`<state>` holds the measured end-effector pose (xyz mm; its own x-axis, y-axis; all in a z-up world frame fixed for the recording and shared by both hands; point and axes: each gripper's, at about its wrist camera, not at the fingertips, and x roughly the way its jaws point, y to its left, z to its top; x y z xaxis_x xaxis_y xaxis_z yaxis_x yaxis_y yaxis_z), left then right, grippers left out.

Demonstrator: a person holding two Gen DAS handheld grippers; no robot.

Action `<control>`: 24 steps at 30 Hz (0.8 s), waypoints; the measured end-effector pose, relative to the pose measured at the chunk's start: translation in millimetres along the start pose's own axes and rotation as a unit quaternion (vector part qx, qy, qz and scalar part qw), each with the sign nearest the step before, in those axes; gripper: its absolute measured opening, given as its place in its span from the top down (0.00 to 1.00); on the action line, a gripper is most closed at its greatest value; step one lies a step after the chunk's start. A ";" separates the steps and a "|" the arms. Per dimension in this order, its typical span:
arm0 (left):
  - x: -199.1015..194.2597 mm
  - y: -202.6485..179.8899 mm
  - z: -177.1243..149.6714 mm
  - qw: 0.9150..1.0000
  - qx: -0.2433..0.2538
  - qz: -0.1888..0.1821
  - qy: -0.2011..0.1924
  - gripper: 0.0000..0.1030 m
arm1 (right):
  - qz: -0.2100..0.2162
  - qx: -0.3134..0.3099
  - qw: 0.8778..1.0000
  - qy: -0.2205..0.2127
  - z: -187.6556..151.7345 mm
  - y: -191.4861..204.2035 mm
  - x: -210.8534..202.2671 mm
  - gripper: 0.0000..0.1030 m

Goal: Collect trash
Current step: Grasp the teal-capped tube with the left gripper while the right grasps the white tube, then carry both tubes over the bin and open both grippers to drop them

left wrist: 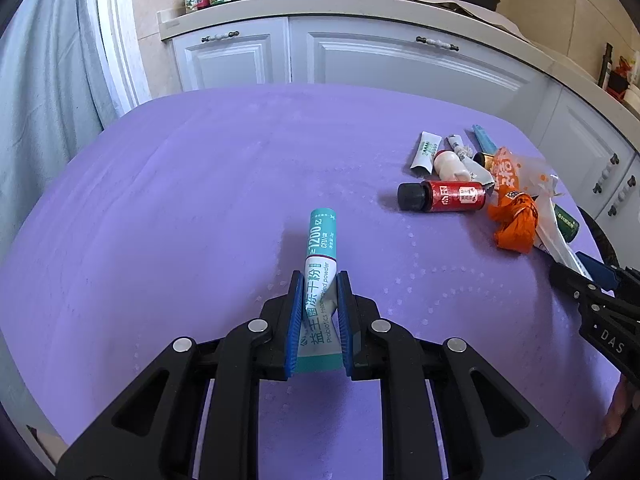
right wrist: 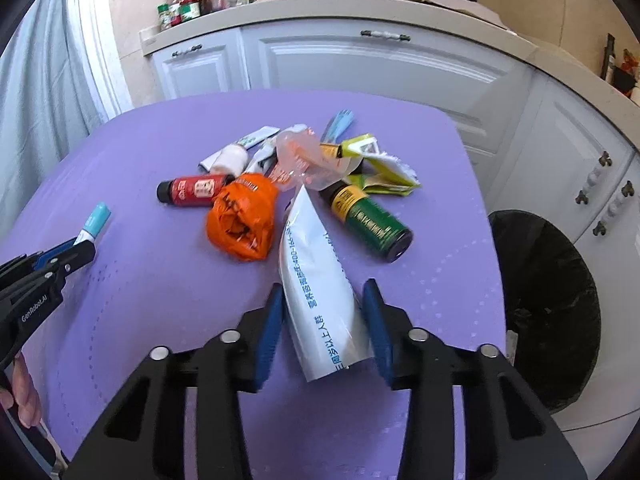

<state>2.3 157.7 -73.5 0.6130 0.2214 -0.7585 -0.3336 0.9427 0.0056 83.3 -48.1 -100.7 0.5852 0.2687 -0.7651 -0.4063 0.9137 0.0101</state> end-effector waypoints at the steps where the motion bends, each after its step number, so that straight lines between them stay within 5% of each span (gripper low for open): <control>1: -0.3 -0.6 -0.5 1.000 -0.001 0.001 0.000 0.84 | 0.000 -0.002 1.000 -0.001 -0.5 1.1 -1.0 0.69; 2: -0.7 -0.6 -0.8 1.000 -0.002 0.001 0.000 0.84 | 0.001 -0.005 1.000 -0.001 -0.8 1.4 -1.5 0.82; 6: -3.4 -0.3 -1.6 1.000 -0.002 0.002 -0.003 0.84 | 0.004 -0.012 1.000 0.000 -4.1 5.4 -4.8 0.88; 24: -38.3 -22.3 -0.9 0.999 0.017 -0.025 -0.044 0.84 | -0.022 0.022 0.997 -0.065 -8.8 -14.7 -54.4 0.90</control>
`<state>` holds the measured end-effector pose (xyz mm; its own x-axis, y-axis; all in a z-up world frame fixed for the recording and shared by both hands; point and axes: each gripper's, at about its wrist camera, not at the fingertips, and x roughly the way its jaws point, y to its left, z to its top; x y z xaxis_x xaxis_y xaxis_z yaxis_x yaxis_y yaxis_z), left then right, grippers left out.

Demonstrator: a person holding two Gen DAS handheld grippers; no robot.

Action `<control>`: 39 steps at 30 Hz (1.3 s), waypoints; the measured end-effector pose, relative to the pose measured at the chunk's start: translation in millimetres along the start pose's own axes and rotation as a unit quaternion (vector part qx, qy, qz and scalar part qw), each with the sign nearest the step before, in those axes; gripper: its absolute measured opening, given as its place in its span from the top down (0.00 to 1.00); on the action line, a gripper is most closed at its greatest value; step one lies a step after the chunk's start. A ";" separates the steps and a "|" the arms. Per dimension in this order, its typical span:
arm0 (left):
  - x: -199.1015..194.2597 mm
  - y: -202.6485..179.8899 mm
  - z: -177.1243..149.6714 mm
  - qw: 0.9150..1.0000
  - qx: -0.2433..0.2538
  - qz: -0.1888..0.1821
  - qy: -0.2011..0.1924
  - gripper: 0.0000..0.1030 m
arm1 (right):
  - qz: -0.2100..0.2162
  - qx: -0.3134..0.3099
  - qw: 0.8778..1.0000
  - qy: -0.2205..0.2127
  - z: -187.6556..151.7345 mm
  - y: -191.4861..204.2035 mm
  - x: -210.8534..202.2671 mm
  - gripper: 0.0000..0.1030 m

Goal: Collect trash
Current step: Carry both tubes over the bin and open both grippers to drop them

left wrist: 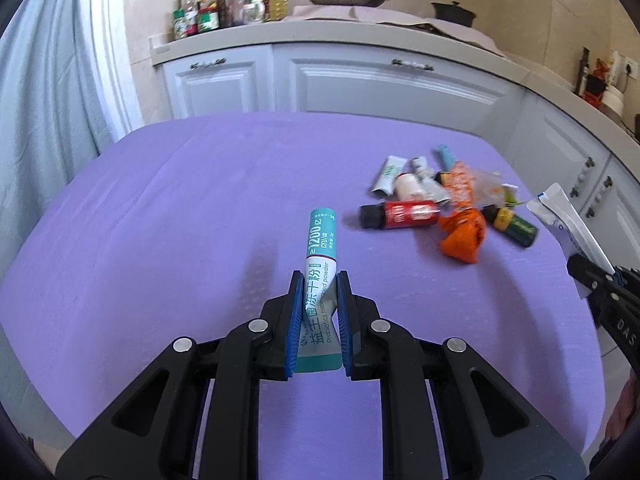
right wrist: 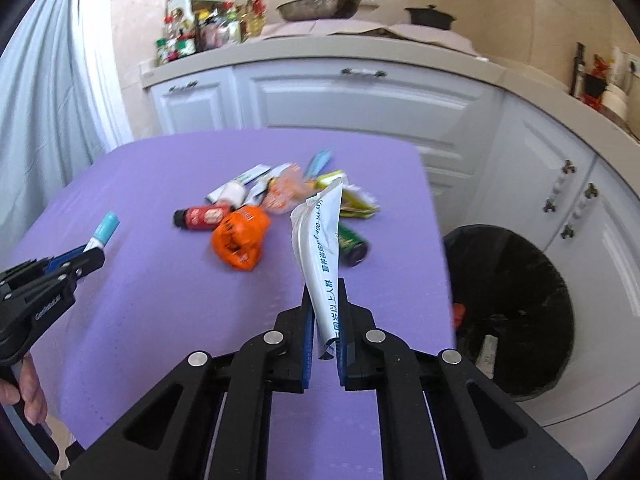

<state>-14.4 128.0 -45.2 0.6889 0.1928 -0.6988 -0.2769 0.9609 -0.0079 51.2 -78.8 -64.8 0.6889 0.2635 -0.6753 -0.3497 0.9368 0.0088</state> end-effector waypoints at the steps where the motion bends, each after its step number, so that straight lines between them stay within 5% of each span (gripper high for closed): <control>1: -2.0 -5.1 1.2 1.000 0.004 -0.006 -0.003 0.84 | -0.005 0.004 1.000 -0.003 0.3 -4.3 -2.0 0.90; 10: -9.2 -74.9 10.8 0.995 0.059 -0.070 -0.026 0.84 | -0.069 0.050 0.996 -0.030 -0.5 -56.9 -17.8 0.90; 20: -7.3 -173.1 26.5 0.981 0.119 -0.144 -0.048 0.85 | -0.135 0.090 0.986 -0.040 -12.9 -123.4 -28.9 0.90; 39: 34.3 -299.1 36.1 0.968 0.187 -0.164 -0.040 0.84 | -0.159 0.139 0.977 -0.042 -22.3 -206.0 -12.5 0.91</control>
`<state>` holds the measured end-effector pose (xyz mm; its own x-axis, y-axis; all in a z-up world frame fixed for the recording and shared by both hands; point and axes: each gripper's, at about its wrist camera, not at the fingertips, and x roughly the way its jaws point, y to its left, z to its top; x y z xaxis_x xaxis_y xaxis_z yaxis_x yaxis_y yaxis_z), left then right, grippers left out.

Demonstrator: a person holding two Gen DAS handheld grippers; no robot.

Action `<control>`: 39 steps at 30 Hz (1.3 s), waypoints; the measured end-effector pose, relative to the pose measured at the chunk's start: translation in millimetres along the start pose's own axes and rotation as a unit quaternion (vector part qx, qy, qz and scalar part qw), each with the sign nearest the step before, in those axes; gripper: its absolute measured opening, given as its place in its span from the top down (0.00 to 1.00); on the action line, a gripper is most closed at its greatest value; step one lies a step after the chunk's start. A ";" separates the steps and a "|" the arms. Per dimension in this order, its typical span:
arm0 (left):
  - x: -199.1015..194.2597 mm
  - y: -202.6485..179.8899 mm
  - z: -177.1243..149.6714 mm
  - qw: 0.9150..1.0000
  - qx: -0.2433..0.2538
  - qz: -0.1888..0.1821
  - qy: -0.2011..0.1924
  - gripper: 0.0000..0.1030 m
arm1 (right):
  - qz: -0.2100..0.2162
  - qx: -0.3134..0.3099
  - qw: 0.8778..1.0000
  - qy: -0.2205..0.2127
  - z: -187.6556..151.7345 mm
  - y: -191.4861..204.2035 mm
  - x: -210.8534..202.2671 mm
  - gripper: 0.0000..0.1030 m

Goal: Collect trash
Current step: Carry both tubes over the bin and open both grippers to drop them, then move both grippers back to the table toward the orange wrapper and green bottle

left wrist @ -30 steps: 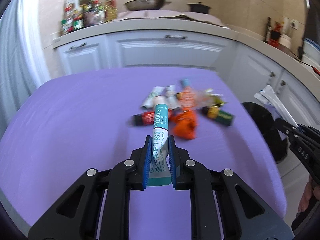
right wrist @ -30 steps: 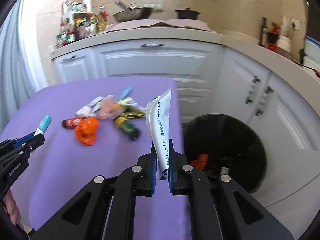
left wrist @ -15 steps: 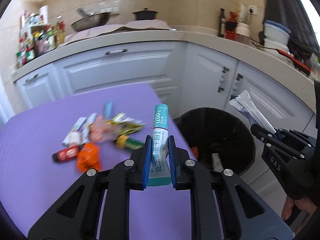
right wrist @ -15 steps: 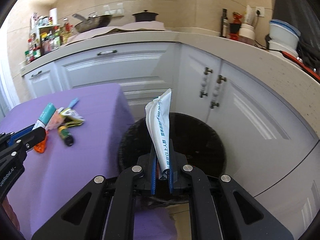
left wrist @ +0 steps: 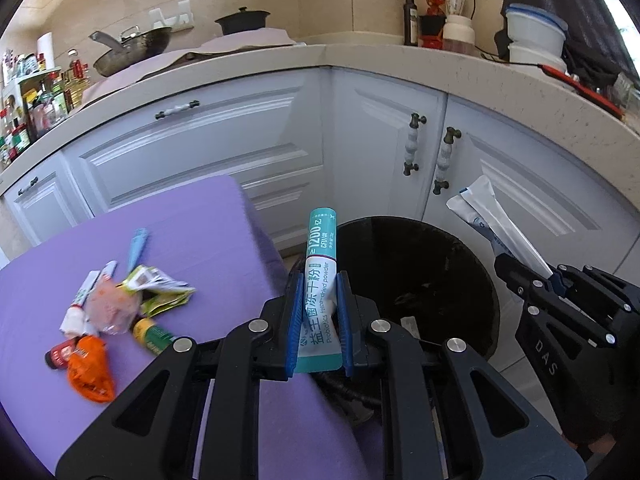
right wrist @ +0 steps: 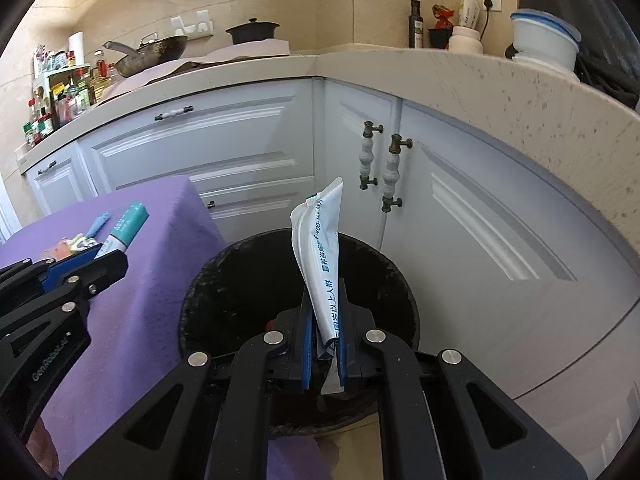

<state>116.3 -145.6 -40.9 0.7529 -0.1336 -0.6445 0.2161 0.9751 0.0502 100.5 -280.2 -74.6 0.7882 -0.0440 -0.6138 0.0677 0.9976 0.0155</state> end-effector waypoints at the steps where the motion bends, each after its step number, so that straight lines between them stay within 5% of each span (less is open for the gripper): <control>1: 4.8 -3.2 1.4 1.000 0.003 0.002 0.002 0.84 | 0.000 0.002 1.000 0.001 0.4 -2.2 3.0 0.91; 6: 24.8 -15.2 6.9 1.000 0.007 0.004 0.016 0.83 | -0.004 0.011 1.000 0.003 1.6 -11.5 15.9 0.89; 8: 33.3 -17.8 7.9 1.000 0.007 0.007 0.023 0.81 | -0.002 0.016 1.000 0.004 2.3 -15.0 21.7 0.76; 11: 40.8 -18.0 7.6 0.999 0.001 0.009 0.032 0.60 | -0.011 0.020 1.000 0.003 1.5 -19.9 27.0 0.60; 25: 28.2 -4.7 7.1 1.000 -0.006 0.012 0.026 0.57 | -0.016 0.024 1.000 -0.002 3.6 -19.8 16.3 0.60; 39: -28.3 71.2 -18.5 0.997 -0.043 0.066 0.015 0.52 | 0.045 -0.010 0.999 -0.010 9.5 42.4 -3.9 0.60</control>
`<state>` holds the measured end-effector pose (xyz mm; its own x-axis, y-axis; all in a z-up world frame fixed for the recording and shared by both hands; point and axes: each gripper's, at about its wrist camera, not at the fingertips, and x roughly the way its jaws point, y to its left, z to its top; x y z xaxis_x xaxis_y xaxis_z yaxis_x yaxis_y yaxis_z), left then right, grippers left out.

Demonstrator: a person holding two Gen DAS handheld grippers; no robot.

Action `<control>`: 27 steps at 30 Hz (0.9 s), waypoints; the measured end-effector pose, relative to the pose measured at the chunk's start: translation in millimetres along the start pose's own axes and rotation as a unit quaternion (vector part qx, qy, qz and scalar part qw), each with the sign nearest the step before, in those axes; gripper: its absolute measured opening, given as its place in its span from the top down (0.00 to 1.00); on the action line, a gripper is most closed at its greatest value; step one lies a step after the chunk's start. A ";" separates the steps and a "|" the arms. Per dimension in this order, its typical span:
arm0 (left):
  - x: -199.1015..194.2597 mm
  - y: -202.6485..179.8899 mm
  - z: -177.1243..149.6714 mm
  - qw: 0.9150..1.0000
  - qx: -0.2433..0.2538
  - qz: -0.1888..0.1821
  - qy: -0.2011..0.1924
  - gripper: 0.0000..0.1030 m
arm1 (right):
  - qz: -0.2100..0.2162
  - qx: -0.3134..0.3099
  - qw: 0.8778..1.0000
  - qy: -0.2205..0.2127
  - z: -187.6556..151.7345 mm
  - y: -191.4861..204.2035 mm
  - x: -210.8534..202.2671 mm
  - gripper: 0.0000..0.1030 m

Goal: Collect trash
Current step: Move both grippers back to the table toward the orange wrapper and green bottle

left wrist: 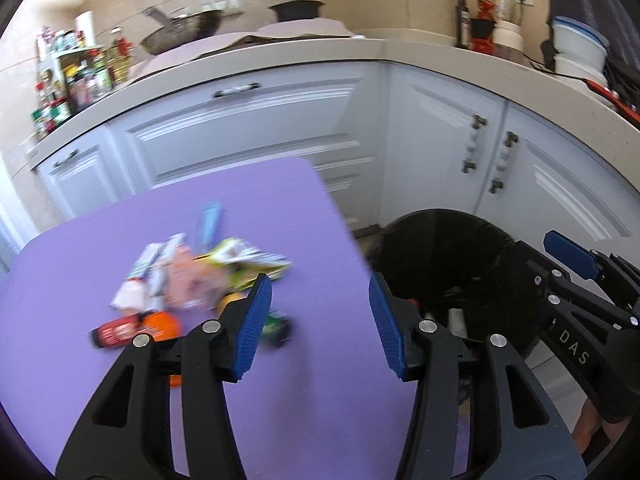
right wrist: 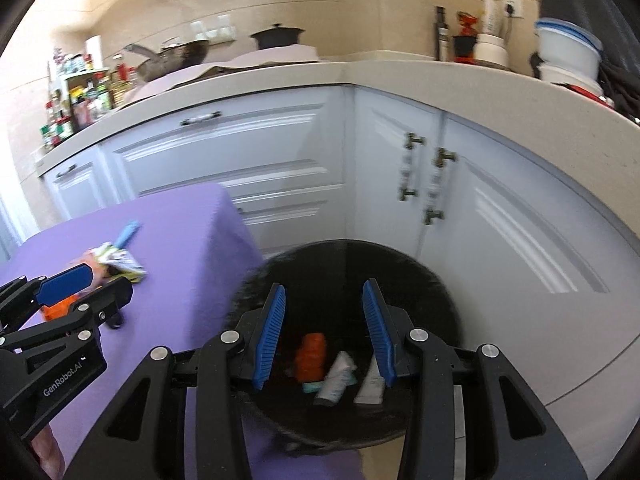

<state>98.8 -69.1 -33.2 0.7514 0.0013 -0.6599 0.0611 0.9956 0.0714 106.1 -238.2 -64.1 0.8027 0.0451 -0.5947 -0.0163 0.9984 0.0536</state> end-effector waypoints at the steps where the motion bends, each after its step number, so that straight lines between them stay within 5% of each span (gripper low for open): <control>1: -2.5 7.3 -2.1 1.000 -0.003 0.006 0.000 0.52 | 0.007 -0.004 1.000 0.000 -0.1 6.4 -0.5 0.60; 16: -23.1 126.8 -41.8 0.992 -0.070 0.101 0.024 0.50 | 0.089 -0.073 0.993 0.014 -7.0 106.8 -0.4 0.60; 27: -14.9 175.7 -56.3 0.987 -0.091 0.128 0.040 0.44 | 0.120 -0.108 0.986 0.052 -10.6 154.4 22.6 0.57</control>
<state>61.3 111.1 -53.0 0.6720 0.2560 -0.6949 -0.2488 0.9619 0.1137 115.4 -82.6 -77.7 0.6947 0.2723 -0.6657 -0.3334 0.9420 0.0374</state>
